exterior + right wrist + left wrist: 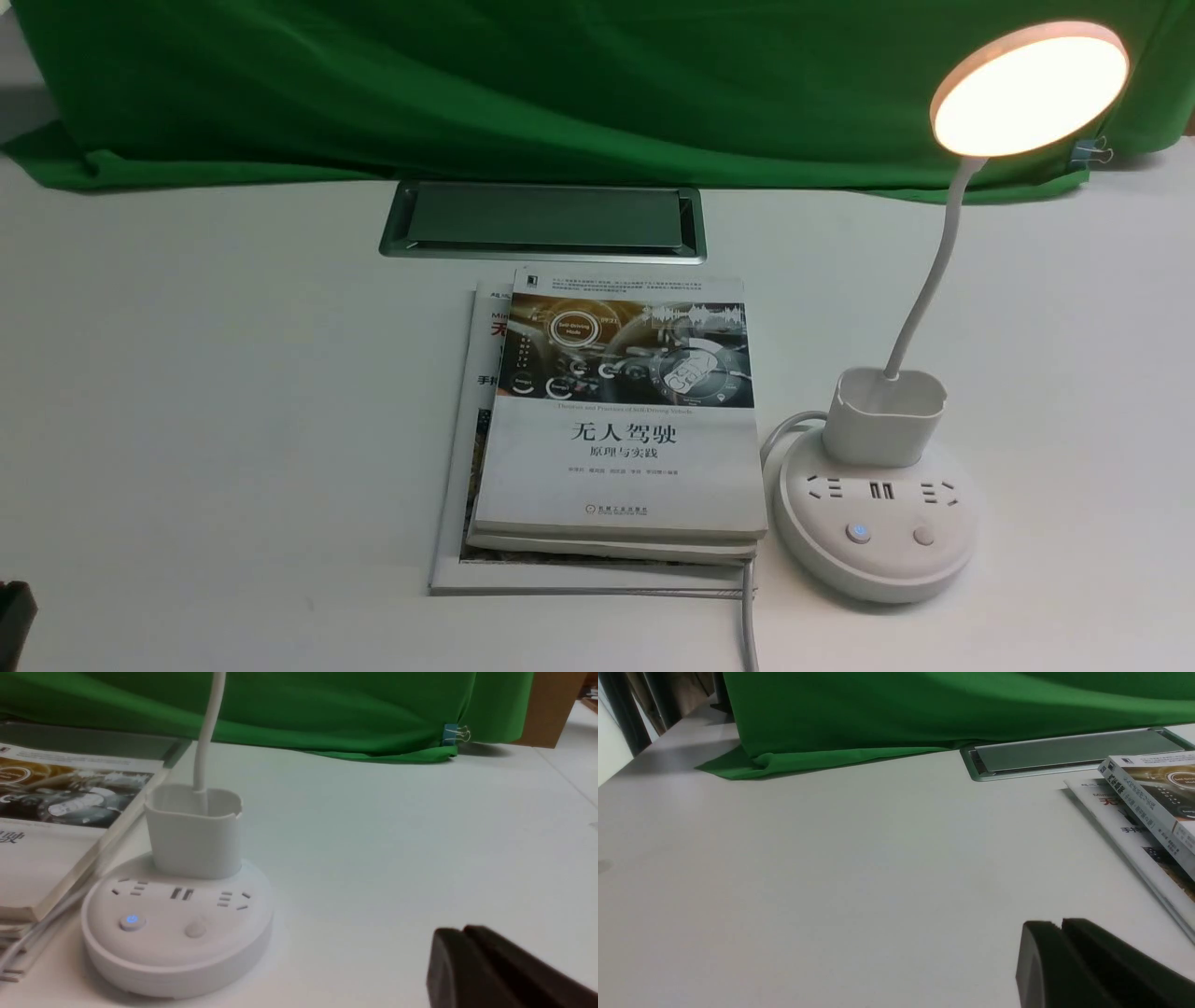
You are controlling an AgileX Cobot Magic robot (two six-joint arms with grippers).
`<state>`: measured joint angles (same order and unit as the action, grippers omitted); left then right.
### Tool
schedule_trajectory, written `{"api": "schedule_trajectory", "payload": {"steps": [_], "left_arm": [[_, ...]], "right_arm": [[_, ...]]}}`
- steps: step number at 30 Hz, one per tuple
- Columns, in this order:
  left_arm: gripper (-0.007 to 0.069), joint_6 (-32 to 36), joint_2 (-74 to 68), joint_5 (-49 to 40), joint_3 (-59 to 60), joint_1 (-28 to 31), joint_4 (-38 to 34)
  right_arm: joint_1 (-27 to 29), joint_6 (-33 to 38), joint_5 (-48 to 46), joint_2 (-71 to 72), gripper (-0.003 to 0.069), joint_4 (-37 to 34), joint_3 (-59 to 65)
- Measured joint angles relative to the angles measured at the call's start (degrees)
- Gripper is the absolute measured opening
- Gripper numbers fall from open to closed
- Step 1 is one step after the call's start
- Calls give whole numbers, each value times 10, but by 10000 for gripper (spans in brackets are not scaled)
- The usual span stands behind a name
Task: Turn off the desk lamp on the white desktop by hand.
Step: 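Press the power button on the lamp base to turn the lamp off with the right gripper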
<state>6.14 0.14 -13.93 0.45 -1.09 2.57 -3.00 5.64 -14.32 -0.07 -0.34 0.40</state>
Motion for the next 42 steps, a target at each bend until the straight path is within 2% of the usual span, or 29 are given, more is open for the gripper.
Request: {"api": "schedule_trajectory", "payload": {"steps": [15, 18, 22, 23, 24, 25, 26, 29, 32, 36, 41, 42], "left_arm": [[20, 1, 0, 0, 0, 0, 0], [20, 1, 0, 0, 0, 0, 0], [20, 1, 0, 0, 0, 0, 0], [20, 1, 0, 0, 0, 0, 0], [20, 1, 0, 0, 0, 0, 0], [20, 1, 0, 0, 0, 0, 0], [20, 1, 0, 0, 0, 0, 0], [20, 0, 0, 0, 0, 0, 0], [20, -1, 0, 0, 0, 0, 0], [20, 0, 0, 0, 0, 0, 0], [20, 0, 0, 0, 0, 0, 0], [20, 0, 0, 0, 0, 0, 0]], "right_arm": [[0, 0, 1, 0, 57, 0, 0], [0, -9, 29, 0, 57, -3, 0], [0, -104, 90, 0, 57, -30, 0], [0, -171, 128, 0, 57, -37, 0], [0, -187, 132, 0, 57, -38, 0], [0, -247, 156, 0, 57, -41, 0], [0, -276, 167, 0, 57, -42, 0], [0, -326, 195, 0, 57, -44, 0], [0, -347, 202, 0, 57, -45, 0], [-12, -328, 113, -20, 59, -46, -28], [-65, -196, -81, -165, 65, -47, -192], [-67, -191, -90, -172, 65, -47, -207]]}}
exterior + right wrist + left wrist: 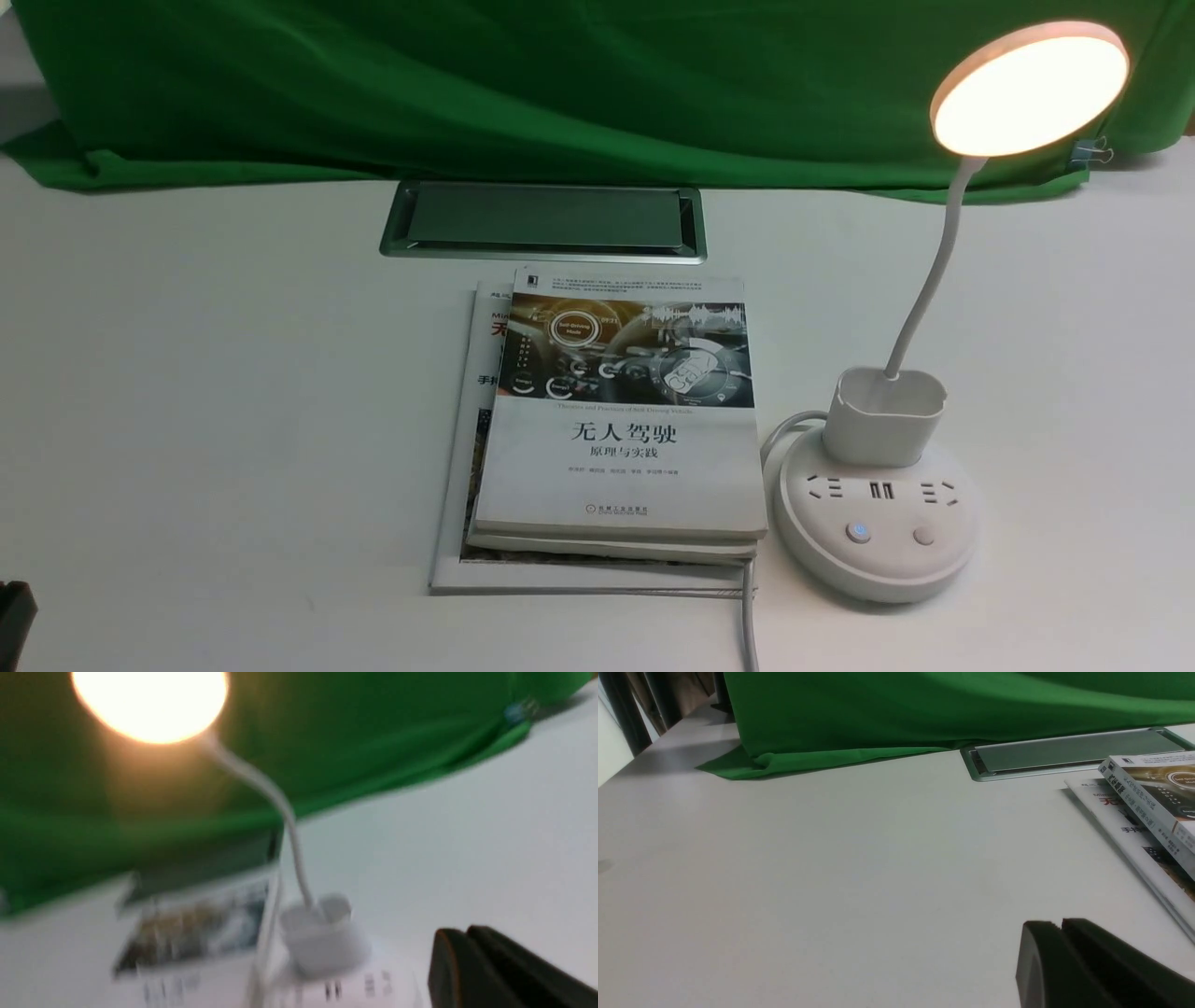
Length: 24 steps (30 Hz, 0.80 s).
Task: Turn off the desk lamp on the white desktop by hand.
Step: 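Press the power button on the lamp base to turn the lamp off with the right gripper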
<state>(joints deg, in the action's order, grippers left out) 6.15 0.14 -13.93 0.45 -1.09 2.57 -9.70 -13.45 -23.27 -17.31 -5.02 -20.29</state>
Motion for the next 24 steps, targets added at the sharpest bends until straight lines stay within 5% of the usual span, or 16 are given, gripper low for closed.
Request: {"api": "schedule_trajectory", "payload": {"steps": [8, 24], "left_arm": [[20, 0, 0, 0, 0, 0, 0], [20, 0, 0, 0, 0, 0, 0]], "right_arm": [[-37, 131, -239, -334, 59, -1, -198], [-95, 131, -241, -715, 53, -2, -343]]}}
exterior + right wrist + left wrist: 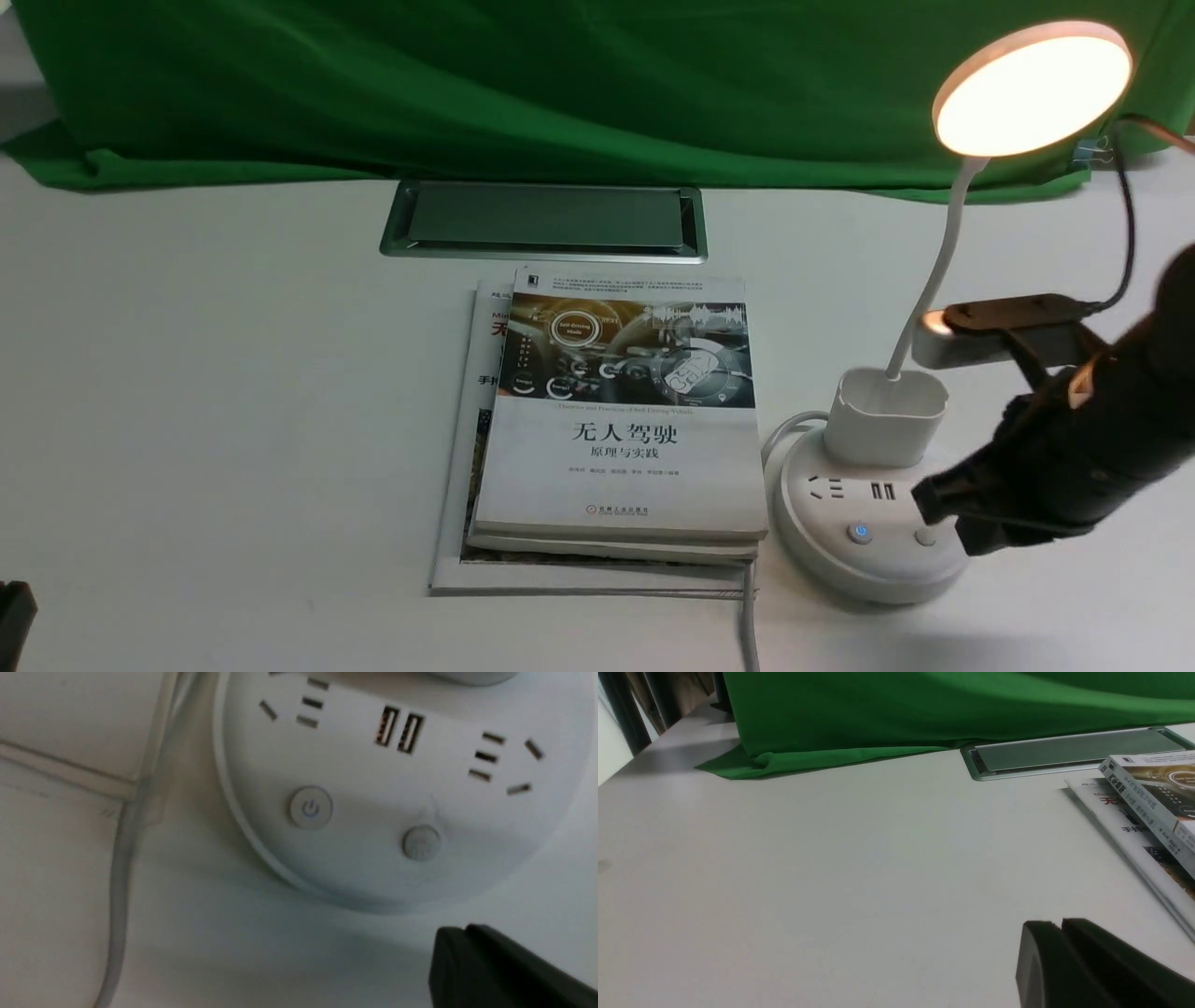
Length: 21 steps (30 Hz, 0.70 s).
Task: Turn off the desk lamp on the white desktop by hand.
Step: 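Press the power button on the lamp base to turn the lamp off with the right gripper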
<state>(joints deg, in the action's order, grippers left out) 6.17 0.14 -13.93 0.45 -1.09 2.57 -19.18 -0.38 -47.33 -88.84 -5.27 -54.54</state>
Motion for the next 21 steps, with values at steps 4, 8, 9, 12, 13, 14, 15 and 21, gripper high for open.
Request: {"api": "schedule_trajectory", "payload": {"steps": [4, 8, 9, 12, 13, 14, 15, 21], "left_arm": [[20, 0, 0, 0, 0, 0, 0], [20, 0, 0, 0, 0, 0, 0], [20, 0, 0, 0, 0, 0, 0], [20, 0, 0, 0, 0, 0, 0], [20, 0, 0, 0, 0, 0, 0], [20, 0, 0, 0, 0, 0, 0], [20, 0, 0, 0, 0, 0, 0], [20, 0, 0, 0, 0, 0, 0]], "right_arm": [[0, -4, 14, -22, 51, -1, -7], [0, -4, 27, -35, 51, -10, -11], [0, -4, 29, -40, 50, -11, -11], [0, -4, 34, -46, 48, -17, -11], [0, -4, 36, -48, 48, -18, -11], [0, -4, 38, -48, 48, -19, -11], [0, -4, 40, -48, 48, -19, -11], [0, -4, 65, -52, 48, -22, -11]]}}
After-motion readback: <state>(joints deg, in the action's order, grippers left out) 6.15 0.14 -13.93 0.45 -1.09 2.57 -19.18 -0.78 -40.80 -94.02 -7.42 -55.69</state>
